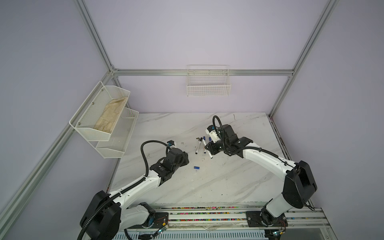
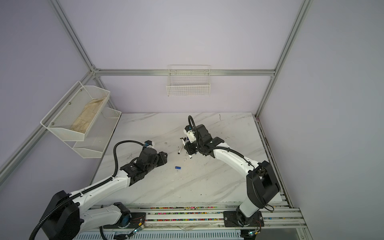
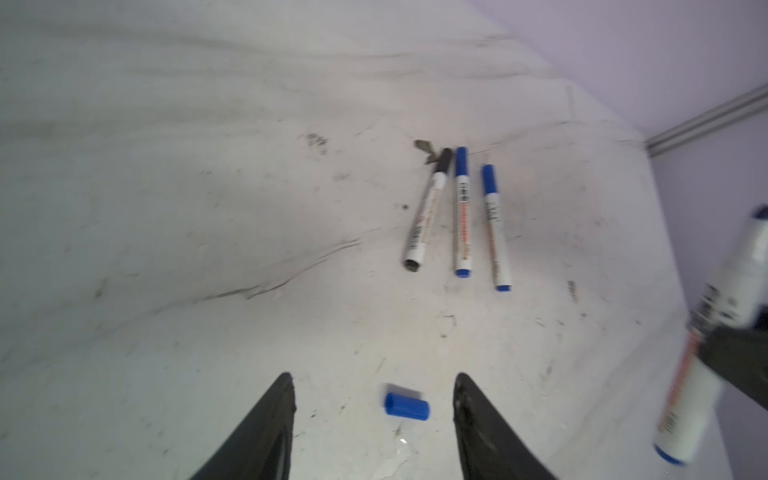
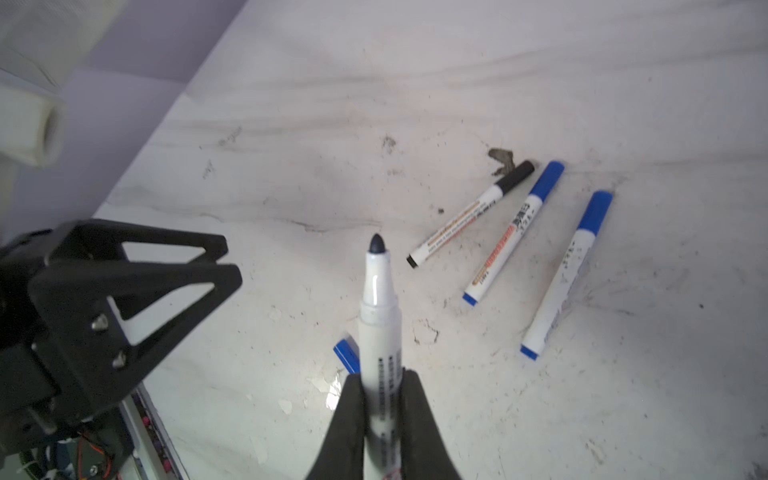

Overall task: Insert the pens into the pen caps
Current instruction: 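Grasp the uncapped white marker with the right gripper and lift it upright, then close the left gripper on the upright marker held by the right gripper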

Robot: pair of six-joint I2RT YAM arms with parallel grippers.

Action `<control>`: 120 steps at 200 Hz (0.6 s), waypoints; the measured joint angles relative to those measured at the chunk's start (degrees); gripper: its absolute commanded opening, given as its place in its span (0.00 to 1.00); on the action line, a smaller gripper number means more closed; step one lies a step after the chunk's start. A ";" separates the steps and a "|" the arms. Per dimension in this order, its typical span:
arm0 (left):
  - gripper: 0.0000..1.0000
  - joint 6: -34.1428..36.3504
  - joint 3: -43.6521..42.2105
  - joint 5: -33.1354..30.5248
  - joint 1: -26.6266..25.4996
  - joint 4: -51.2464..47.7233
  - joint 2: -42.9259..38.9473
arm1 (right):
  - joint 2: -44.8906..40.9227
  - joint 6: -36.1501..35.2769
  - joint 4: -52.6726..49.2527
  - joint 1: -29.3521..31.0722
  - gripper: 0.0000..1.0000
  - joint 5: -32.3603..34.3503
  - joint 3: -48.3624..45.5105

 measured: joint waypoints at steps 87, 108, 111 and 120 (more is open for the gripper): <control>0.54 9.64 -0.22 24.94 -0.02 17.49 2.84 | 3.08 6.73 12.46 -2.54 0.00 -21.00 0.31; 0.52 10.08 -0.22 26.03 -0.02 18.53 4.35 | 2.89 8.07 13.88 -3.15 0.00 -23.50 0.26; 0.52 10.08 -0.20 26.12 -0.02 18.73 4.46 | 2.80 8.31 14.03 -3.21 0.00 -23.78 0.24; 0.51 10.08 -0.13 26.32 -0.02 19.43 4.85 | 2.54 8.85 14.91 -3.41 0.00 -24.63 -0.09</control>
